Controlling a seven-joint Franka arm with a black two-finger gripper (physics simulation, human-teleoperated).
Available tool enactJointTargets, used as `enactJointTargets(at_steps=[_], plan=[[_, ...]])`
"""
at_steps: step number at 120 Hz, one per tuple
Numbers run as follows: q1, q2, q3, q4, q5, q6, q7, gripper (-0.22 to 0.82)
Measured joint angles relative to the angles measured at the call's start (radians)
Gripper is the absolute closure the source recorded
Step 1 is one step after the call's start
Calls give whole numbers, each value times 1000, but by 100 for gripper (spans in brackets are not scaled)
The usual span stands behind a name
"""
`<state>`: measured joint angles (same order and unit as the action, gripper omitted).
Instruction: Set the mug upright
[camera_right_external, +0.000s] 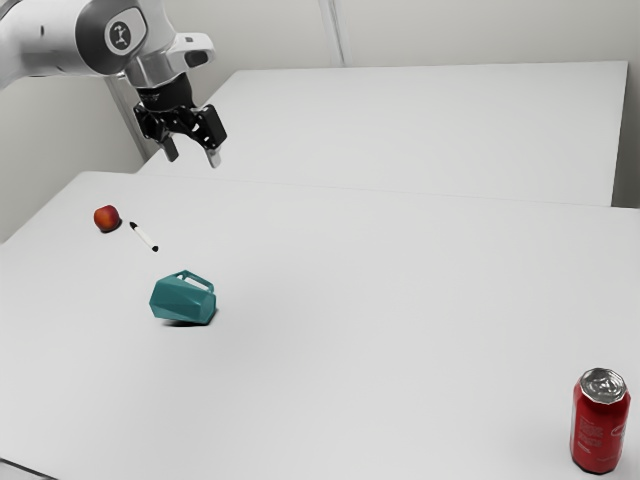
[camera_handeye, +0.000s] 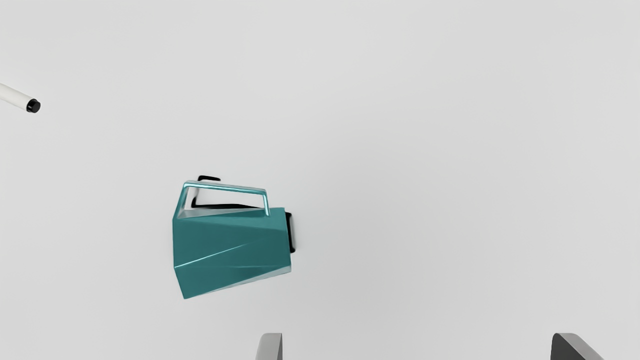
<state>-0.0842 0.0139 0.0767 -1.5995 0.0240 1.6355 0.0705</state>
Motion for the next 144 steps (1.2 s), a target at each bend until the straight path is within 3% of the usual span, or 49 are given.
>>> enactJointTargets(at_steps=[62,96,144], plan=[[9,-72,0,-52,0,-18,4,2],[176,-104,0,-91,-30,-27,39,2],[479,-132,1,-255,-308,8,219,2]])
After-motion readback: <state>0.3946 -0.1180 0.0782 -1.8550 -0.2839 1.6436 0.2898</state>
